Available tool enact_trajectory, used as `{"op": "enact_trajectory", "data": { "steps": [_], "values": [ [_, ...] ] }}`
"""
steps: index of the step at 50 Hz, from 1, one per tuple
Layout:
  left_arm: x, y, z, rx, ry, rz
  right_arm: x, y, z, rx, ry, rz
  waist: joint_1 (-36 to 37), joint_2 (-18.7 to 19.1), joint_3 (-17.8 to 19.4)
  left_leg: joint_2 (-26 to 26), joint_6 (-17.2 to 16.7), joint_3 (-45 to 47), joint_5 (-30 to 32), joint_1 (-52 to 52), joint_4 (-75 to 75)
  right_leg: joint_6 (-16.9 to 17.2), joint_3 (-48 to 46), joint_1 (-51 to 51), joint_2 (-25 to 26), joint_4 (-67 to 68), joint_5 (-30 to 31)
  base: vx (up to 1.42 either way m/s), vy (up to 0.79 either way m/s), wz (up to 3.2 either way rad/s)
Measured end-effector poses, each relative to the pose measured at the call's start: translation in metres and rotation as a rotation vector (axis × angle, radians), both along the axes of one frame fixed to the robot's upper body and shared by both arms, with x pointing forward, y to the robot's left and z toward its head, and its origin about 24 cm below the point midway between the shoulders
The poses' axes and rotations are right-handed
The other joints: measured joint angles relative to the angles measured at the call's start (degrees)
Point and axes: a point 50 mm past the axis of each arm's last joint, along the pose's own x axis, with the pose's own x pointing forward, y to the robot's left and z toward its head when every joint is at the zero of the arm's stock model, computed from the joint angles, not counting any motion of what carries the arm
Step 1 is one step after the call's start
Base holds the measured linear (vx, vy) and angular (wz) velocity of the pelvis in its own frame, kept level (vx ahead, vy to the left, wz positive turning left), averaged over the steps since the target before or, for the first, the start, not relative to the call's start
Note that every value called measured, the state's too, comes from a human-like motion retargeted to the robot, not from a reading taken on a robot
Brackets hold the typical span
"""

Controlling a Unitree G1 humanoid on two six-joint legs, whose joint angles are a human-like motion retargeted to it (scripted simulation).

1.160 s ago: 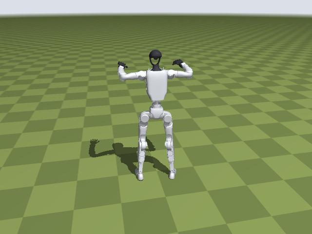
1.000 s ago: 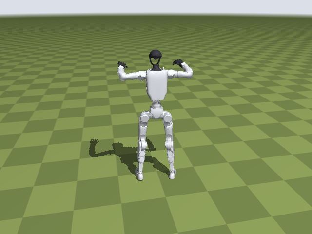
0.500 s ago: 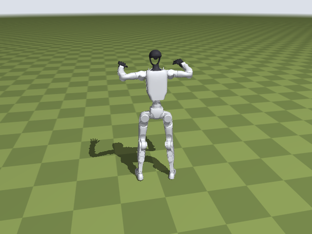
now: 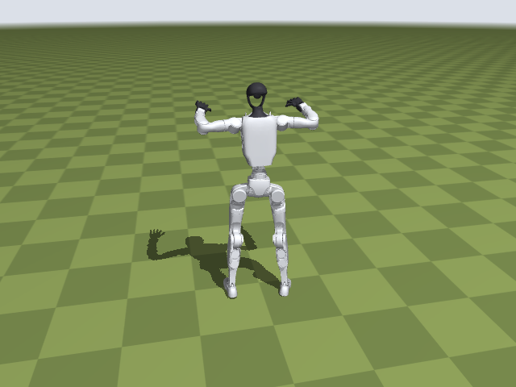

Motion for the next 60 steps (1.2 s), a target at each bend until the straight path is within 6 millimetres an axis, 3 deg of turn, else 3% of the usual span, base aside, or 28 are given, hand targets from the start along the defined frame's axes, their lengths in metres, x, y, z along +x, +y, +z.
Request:
{"op": "enact_trajectory", "data": {
  "steps": [17, 30, 33, 39, 43, 47, 50, 52, 55, 57, 60],
  "values": [
    [-0.007, 0.018, -0.009, -0.047, -0.040, 0.052, 0.001, -0.006, -0.005, 0.026, -0.041, 0.004, 1.5, -2.0, 1.5, -0.5, 0.1, 0.4, -1.5, -0.3, 0.5, 0.3, 0.7, -0.6, -0.6, 0.2, -0.2, 0.00, 0.00, 0.00],
    [-0.008, 0.039, -0.027, -0.097, -0.019, 0.136, 0.009, -0.025, -0.035, 0.140, 0.021, -0.043, 2.2, -5.7, 2.9, -0.8, 0.0, 0.1, -4.0, 0.0, 1.6, 0.3, 0.9, -1.7, -1.5, 4.2, -2.6, 0.09, 0.06, 0.02],
    [-0.005, 0.042, -0.026, -0.085, -0.014, 0.158, 0.010, -0.027, -0.041, 0.172, 0.024, -0.045, 2.3, -7.1, 4.4, -0.5, -0.3, -0.2, -4.8, 0.6, 3.1, -0.9, 0.8, -2.6, -1.9, 8.9, -4.5, 0.13, 0.01, 0.08],
    [0.004, 0.054, -0.020, -0.081, -0.013, 0.218, 0.012, -0.024, -0.055, 0.284, 0.017, 0.003, 2.1, -10.0, 9.9, 1.7, 0.0, -1.8, -6.5, 2.0, 9.0, -7.1, 3.0, -5.8, -1.8, 25.1, -6.1, 0.17, -0.08, 0.21],
    [0.009, 0.072, -0.033, -0.151, 0.026, 0.286, 0.019, -0.017, -0.069, 0.368, 0.024, 0.056, 1.4, -10.7, 12.6, 4.1, 0.9, -2.8, -7.2, 1.9, 14.1, -9.3, 8.8, -10.4, 0.7, 36.5, -6.5, 0.19, -0.16, 0.20],
    [0.013, 0.094, -0.069, -0.251, 0.127, 0.380, 0.028, -0.009, -0.082, 0.439, 0.019, 0.103, 0.7, -10.6, 14.0, 5.8, 0.6, -2.7, -8.1, 1.1, 17.7, -8.3, 5.6, -13.3, -2.2, 34.0, -10.3, 0.22, -0.22, -0.03],
    [0.018, 0.112, -0.117, -0.388, 0.244, 0.469, 0.039, -0.005, -0.097, 0.509, 0.021, 0.119, 0.0, -10.1, 14.4, 6.0, 0.8, -2.7, -9.7, 0.6, 21.6, -4.6, 5.1, -11.3, -3.7, 23.2, -9.2, 0.29, -0.25, -0.21],
    [0.016, 0.123, -0.163, -0.502, 0.349, 0.556, 0.046, -0.001, -0.109, 0.528, 0.068, 0.123, -0.1, -8.1, 14.4, 7.1, 1.8, -2.1, -11.2, 0.1, 26.3, -4.3, 7.3, -10.3, -2.6, 24.0, -12.7, 0.33, -0.21, -0.55],
    [0.005, 0.124, -0.246, -0.722, 0.536, 0.703, 0.062, 0.004, -0.130, 0.507, 0.196, 0.112, -0.4, -3.5, 14.7, 9.3, 4.7, -0.9, -12.3, -0.8, 36.5, -6.9, 9.3, -10.4, -1.1, 29.5, -17.3, 0.38, -0.12, -0.86],
    [-0.014, 0.113, -0.307, -0.905, 0.665, 0.816, 0.075, 0.006, -0.149, 0.504, 0.293, 0.086, -1.3, 0.0, 14.9, 10.3, 6.6, -0.8, -11.6, -1.8, 44.4, -7.9, 11.1, -10.2, -0.2, 33.4, -19.6, 0.43, -0.04, -0.91],
    [-0.050, 0.075, -0.392, -1.155, 0.869, 1.005, 0.098, 0.008, -0.181, 0.533, 0.413, 0.020, -3.7, 5.2, 14.7, 11.1, 8.6, -2.1, -7.6, -4.7, 56.6, -9.3, 13.0, -9.1, 0.9, 37.5, -22.6, 0.46, 0.04, -0.82]
  ]
}}
